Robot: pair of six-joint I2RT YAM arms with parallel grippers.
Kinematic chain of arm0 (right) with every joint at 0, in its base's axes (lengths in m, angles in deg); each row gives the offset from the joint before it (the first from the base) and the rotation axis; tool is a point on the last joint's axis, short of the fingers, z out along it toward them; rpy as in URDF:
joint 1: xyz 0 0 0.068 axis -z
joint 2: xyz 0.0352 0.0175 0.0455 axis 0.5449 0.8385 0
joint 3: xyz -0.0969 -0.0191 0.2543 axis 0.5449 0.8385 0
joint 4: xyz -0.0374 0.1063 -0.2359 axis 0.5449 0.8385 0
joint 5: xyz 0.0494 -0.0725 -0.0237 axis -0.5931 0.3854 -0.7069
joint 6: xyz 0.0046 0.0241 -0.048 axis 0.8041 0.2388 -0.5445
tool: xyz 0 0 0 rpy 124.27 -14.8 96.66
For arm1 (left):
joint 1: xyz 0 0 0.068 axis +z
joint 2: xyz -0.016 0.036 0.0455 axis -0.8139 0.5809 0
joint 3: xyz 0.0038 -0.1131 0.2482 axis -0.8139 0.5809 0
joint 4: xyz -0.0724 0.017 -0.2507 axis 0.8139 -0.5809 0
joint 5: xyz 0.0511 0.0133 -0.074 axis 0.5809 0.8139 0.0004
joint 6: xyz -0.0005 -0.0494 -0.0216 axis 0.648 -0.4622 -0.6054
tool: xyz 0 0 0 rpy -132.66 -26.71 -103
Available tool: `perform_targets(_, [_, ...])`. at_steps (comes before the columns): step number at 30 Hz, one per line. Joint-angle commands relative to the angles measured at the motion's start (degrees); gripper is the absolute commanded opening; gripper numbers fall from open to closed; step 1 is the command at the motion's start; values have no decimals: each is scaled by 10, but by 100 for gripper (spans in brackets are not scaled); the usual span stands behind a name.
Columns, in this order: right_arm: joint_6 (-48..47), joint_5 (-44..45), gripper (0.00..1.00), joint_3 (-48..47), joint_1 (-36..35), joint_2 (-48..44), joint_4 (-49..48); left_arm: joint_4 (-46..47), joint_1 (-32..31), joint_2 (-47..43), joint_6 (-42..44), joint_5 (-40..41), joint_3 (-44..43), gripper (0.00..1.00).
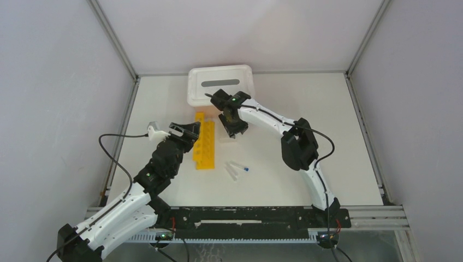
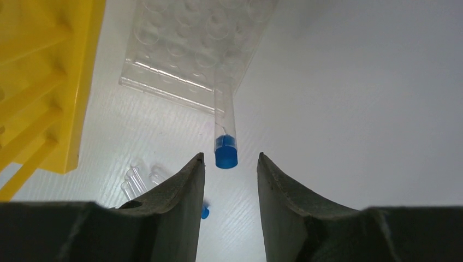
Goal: Organize the chemistry lab equipment
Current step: Insert the test tube into the slot of the test tube rack, then pick up the test tube at the center of the board.
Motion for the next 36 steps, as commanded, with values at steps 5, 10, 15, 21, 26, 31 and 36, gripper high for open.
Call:
perform_targets(5, [6, 15, 47, 138, -4, -162, -174, 5, 1, -15, 16, 8, 11, 80])
perform_targets(10, [13, 28, 47, 247, -10, -233, -253, -5, 1, -16, 21, 13, 10, 80])
perform_targets(15, [9, -12, 47, 412, -24, -322, -360, -6, 1, -15, 32, 8, 9, 80])
perform_targets(21, [-29, -29, 49, 547, -90, -390, -433, -20, 1, -12, 49, -9, -4, 81])
perform_targets(26, [-29, -21, 51, 624, -110, -422, -473, -42, 1, -25, 50, -16, -5, 86])
perform_targets(31, [-28, -21, 52, 673, -111, -442, -505, -46, 1, -27, 48, -25, -6, 88])
perform_targets(36, [-37, -26, 52, 680, -110, -418, -516, -43, 3, -24, 42, -29, -6, 89])
